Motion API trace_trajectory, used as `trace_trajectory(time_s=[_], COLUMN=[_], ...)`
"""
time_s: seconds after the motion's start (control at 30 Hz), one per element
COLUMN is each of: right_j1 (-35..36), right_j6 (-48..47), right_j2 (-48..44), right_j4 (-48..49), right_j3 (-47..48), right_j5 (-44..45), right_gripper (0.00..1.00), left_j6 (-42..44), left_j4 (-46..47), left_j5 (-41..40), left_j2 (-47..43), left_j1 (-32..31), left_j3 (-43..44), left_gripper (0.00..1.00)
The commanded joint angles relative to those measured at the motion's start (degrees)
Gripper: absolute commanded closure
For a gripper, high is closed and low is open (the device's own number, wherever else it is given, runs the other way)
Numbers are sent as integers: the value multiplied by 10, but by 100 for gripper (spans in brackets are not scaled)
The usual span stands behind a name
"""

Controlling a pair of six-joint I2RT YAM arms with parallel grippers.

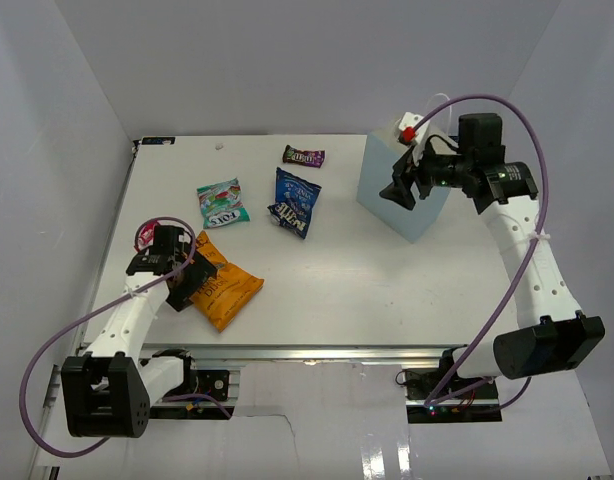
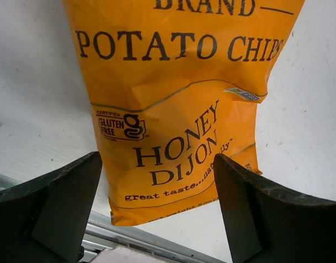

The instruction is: Place the snacks into the paper bag

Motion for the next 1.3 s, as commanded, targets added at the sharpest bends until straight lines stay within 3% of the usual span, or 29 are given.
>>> trace_trajectory(time_s=[0.0, 0.3, 0.67, 0.77, 1.03, 1.27], right_j1=[31, 94, 119, 122, 134, 160], right_j6=[0, 45, 63, 59, 48, 54], right_j2=[-22, -1, 6, 7, 21, 49], right_j4=[17, 52, 64, 63, 34, 23], right_j3=[-35, -112, -150, -151, -135, -116], right_j5=[-13, -47, -63, -63, -77, -111], right_gripper=[25, 24, 24, 24, 24, 24], left_j6=[14, 22, 13, 10, 22, 49], left_j4=[31, 41, 71, 80, 96, 147], left_j5=[12, 23, 30, 40, 91, 209], left_j2=[1, 24, 62, 59, 24, -46], left_j1=[2, 2, 2, 2, 2, -4], left_j3=[-5, -23, -38, -46, -50, -78], left_gripper=[7, 7, 21, 30, 71, 90])
